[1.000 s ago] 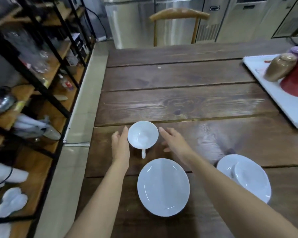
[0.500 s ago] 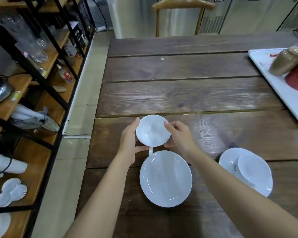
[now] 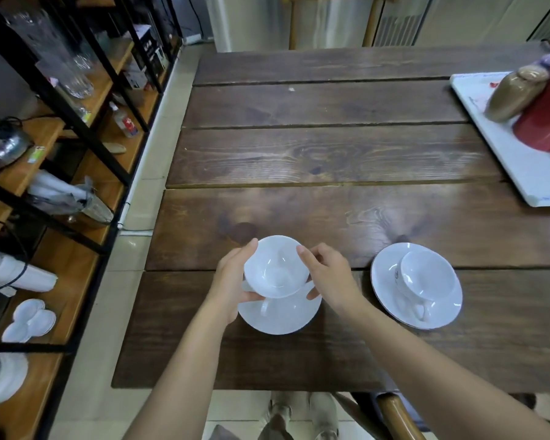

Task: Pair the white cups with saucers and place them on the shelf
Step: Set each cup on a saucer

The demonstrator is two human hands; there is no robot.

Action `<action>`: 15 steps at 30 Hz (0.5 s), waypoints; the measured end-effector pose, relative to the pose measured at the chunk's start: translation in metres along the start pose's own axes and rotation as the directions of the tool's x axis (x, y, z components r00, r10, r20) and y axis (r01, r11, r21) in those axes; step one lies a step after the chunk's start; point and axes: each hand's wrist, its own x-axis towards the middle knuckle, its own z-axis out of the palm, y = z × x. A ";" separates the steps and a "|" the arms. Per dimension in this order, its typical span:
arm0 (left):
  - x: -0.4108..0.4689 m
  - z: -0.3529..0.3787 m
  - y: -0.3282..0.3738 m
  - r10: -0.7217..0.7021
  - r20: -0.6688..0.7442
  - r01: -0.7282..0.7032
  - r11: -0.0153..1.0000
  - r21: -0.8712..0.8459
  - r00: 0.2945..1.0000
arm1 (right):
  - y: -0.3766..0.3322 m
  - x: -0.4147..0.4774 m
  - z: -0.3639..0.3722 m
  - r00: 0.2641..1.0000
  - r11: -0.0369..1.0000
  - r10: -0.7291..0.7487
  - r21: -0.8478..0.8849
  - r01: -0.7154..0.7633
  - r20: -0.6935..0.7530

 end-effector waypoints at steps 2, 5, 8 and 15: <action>-0.005 -0.001 -0.005 0.009 -0.003 -0.009 1.000 0.012 1.000 | 0.005 -0.005 0.002 1.000 1.000 0.012 -0.005 -0.012 0.026; -0.010 0.000 -0.009 0.034 -0.026 -0.033 0.999 0.042 0.999 | 0.009 -0.009 0.005 0.999 1.000 0.008 -0.017 -0.008 0.041; -0.013 0.001 -0.009 0.029 -0.029 -0.026 0.997 0.069 0.999 | 0.010 -0.009 0.004 0.999 1.000 0.002 -0.021 -0.001 0.037; -0.009 -0.010 -0.012 0.273 -0.199 -0.145 0.859 0.491 0.941 | 0.021 -0.002 -0.002 0.993 0.998 -0.021 -0.054 0.015 -0.114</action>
